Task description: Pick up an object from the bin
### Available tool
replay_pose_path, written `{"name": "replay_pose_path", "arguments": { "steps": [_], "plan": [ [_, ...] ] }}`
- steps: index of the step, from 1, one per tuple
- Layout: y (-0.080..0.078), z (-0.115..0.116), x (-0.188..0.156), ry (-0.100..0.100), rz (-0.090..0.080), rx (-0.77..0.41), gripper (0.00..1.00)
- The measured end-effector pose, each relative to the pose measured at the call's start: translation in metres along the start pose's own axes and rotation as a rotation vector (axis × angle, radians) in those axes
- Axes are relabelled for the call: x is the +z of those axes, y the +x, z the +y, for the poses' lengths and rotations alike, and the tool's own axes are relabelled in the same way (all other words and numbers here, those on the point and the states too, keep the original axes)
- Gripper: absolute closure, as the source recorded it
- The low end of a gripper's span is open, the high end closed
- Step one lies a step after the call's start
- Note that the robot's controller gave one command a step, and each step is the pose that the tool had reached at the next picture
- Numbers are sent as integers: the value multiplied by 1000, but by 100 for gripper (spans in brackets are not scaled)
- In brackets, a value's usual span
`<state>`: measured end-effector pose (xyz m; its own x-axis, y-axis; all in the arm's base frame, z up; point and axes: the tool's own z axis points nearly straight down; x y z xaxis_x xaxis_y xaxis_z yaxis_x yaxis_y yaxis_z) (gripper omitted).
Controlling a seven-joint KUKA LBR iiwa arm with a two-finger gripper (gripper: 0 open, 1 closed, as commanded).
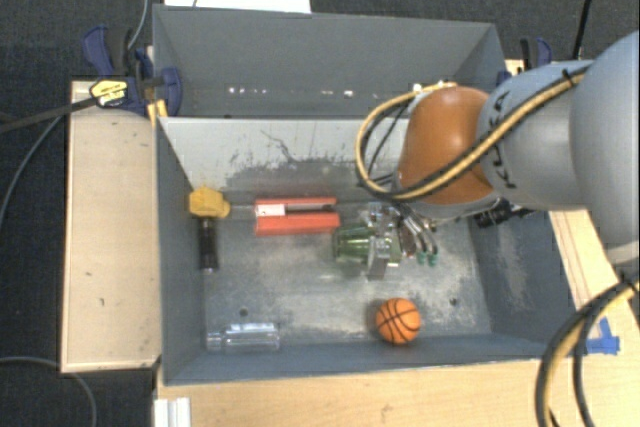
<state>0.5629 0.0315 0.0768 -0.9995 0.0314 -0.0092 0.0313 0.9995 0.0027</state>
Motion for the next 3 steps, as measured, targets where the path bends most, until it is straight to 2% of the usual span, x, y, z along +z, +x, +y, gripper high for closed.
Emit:
{"name": "replay_pose_path", "arguments": {
  "steps": [1,2,3],
  "plan": [
    [1,0,-10,0,6,0,100],
    [1,0,-31,0,5,0,100],
    [-1,0,-45,-1,-3,-1,100]
  ]
}}
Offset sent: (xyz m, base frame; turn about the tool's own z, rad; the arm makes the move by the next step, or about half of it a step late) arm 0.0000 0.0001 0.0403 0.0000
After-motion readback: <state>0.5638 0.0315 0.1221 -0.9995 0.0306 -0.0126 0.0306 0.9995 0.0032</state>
